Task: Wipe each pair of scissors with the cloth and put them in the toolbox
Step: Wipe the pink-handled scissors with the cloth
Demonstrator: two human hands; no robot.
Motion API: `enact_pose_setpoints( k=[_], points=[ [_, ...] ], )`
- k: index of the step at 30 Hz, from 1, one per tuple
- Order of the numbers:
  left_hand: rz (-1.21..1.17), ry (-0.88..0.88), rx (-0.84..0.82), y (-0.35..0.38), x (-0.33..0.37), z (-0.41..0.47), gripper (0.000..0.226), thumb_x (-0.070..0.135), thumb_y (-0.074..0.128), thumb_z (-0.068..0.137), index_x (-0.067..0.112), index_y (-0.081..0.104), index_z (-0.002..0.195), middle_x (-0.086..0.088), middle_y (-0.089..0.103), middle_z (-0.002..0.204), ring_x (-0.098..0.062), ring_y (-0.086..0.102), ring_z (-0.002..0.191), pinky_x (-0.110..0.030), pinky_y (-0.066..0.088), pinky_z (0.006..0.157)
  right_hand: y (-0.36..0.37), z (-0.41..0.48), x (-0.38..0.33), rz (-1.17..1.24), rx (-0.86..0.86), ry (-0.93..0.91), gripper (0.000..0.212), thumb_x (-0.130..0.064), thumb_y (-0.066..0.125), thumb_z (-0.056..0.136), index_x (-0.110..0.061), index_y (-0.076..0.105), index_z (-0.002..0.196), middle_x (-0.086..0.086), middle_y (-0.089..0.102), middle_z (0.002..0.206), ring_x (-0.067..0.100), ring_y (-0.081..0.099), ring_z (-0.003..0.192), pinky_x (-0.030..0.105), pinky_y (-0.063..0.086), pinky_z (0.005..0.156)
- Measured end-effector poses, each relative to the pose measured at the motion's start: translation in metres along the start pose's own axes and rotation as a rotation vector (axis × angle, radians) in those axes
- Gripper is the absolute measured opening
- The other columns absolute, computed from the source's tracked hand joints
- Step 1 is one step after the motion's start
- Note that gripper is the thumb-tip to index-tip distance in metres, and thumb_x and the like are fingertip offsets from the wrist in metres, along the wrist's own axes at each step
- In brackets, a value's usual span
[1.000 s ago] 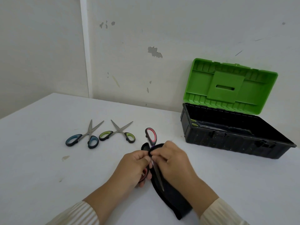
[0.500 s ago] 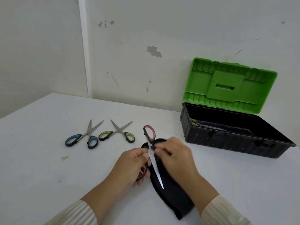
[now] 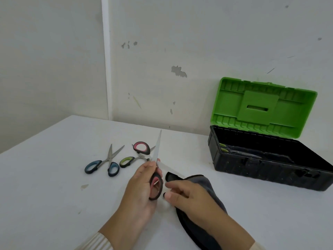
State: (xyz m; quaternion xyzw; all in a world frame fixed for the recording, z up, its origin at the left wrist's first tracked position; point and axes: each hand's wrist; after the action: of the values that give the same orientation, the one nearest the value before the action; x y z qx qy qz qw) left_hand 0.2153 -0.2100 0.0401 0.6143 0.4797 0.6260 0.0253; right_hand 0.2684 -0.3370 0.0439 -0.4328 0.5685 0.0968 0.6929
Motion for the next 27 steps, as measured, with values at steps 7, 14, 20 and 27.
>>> enact_pose_setpoints(
  k=[7, 14, 20, 27],
  points=[
    [0.031, -0.035, -0.040, 0.000, -0.010, -0.004, 0.013, 0.018, 0.057, 0.091, 0.010, 0.065, 0.085, -0.005, 0.059, 0.074, -0.014, 0.052, 0.059, -0.026, 0.042, 0.053, 0.011, -0.002, -0.008, 0.225, 0.048, -0.037, 0.009, -0.011, 0.060, 0.086, -0.013, 0.068, 0.088, -0.004, 0.064, 0.068, -0.001, 0.052, 0.053, 0.013, 0.040, 0.050],
    [-0.030, 0.009, -0.036, -0.004, 0.008, 0.008, 0.011, 0.022, 0.056, 0.090, 0.012, 0.058, 0.095, -0.006, 0.063, 0.081, -0.021, 0.060, 0.077, -0.033, 0.049, 0.074, -0.011, -0.004, -0.008, 0.247, 0.081, 0.108, 0.019, -0.006, 0.056, 0.087, -0.014, 0.069, 0.077, -0.001, 0.062, 0.058, 0.010, 0.052, 0.049, 0.021, 0.043, 0.045],
    [0.251, -0.026, -0.116, -0.011, 0.009, 0.005, 0.017, 0.006, 0.050, 0.094, 0.008, 0.067, 0.099, -0.006, 0.075, 0.080, -0.017, 0.071, 0.069, -0.028, 0.058, 0.065, -0.020, -0.005, -0.006, 0.287, 0.136, 0.115, 0.019, -0.005, 0.054, 0.088, -0.009, 0.069, 0.077, 0.003, 0.061, 0.059, 0.014, 0.051, 0.050, 0.024, 0.044, 0.047],
    [0.363, -0.119, -0.284, -0.001, -0.015, -0.012, 0.024, 0.017, 0.048, 0.097, 0.013, 0.067, 0.111, -0.016, 0.076, 0.094, -0.026, 0.074, 0.085, -0.033, 0.058, 0.071, -0.019, -0.003, 0.001, 0.405, 0.203, 0.111, 0.019, -0.008, 0.055, 0.088, -0.010, 0.072, 0.081, 0.011, 0.062, 0.063, 0.019, 0.052, 0.053, 0.030, 0.048, 0.053]
  ],
)
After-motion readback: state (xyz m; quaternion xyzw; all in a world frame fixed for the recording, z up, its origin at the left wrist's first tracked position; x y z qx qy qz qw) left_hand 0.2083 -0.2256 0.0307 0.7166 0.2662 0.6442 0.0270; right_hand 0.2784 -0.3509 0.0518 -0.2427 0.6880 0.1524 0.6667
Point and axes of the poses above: each hand's wrist, its own z-axis towards the middle knuckle, its own y-axis out of the palm, x = y × z
